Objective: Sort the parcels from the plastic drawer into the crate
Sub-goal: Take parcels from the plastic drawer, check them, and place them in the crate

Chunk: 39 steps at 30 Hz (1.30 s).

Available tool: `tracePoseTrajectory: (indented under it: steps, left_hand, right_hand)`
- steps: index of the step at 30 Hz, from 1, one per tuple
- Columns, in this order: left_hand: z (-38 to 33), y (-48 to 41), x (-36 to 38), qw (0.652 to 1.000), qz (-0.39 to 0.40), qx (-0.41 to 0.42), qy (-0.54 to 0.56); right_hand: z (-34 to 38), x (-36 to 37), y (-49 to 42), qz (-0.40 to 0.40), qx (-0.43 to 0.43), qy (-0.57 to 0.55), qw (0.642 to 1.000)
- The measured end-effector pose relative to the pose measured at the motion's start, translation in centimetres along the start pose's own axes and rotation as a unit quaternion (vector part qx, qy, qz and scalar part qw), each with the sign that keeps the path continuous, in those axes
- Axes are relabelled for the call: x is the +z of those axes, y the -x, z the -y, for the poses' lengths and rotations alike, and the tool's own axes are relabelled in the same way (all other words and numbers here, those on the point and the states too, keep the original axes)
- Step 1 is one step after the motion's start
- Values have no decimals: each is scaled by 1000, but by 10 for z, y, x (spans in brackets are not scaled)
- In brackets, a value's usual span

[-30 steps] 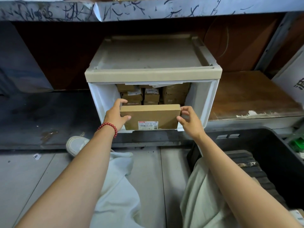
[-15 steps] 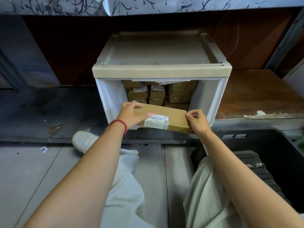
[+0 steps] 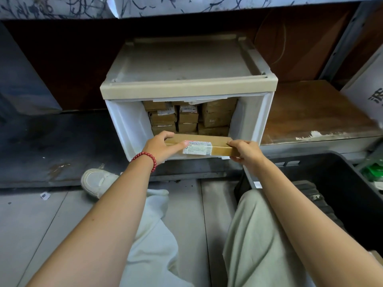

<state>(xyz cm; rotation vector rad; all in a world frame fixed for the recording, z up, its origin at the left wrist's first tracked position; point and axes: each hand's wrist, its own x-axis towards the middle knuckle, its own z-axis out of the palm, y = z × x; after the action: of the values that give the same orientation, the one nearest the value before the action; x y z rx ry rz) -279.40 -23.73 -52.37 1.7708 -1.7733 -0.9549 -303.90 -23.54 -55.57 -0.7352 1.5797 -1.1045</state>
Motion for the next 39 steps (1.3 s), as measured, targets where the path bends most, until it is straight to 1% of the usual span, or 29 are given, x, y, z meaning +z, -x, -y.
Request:
tracePoseTrajectory:
  steps: [3,6,10,14,16,18,19,20,22,23,25,27,30,35,37,39]
  left_hand:
    - [-10,-4,13,999,28,21,-9]
    - [-33,-7,35,997,49,62,-22]
    - [-66,-2,85,988,90,111,-55]
    - [-85,1,134,979,116,148,-80]
    - [-91,3,157,971,131,178,-89]
    - [-94,4,176,966,149,190,-89]
    - [-95,3,184,961,159,199,-109]
    - [-95,1,188,950,163,220,-153]
    - [-94,-4,191,913,143,278,-260]
    - [-92,-6,190,898,127,301,-295]
    - [-87,-8,189,876,119,330,-331]
    - [-83,-10,192,860,128,346,-354]
    - [-79,-15,194,857,140,338,-363]
    - [-75,-22,199,856,138,336,-367]
    - [-76,-24,202,852,133,344,-371]
    - [-79,-26,205,849,125,351,-374]
  right_hand:
    - [-5,-30,7,6,-11,32,999]
    - [-20,-71,16,-1,-17,66,998]
    - [-39,-124,25,-59,-28,35,997]
    - [-52,-174,27,-110,-34,20,993]
    - [-60,-199,26,-128,-25,1,991]
    - [-71,-219,23,-141,-5,-25,990]
    - [-77,-226,21,-148,4,-33,988]
    - [-85,-232,21,-159,11,-35,987]
    - [-101,-242,19,-203,15,-26,979]
    - [-109,-245,18,-226,14,-14,974]
    - [-125,-251,16,-261,18,11,965]
    - [-139,-255,12,-280,30,29,959]
    - [-155,-255,5,-274,47,45,960]
    - [-164,-237,-15,-214,51,71,973]
    - [-161,-228,-26,-198,43,106,974]
    - [-158,-220,-39,-179,55,184,965]
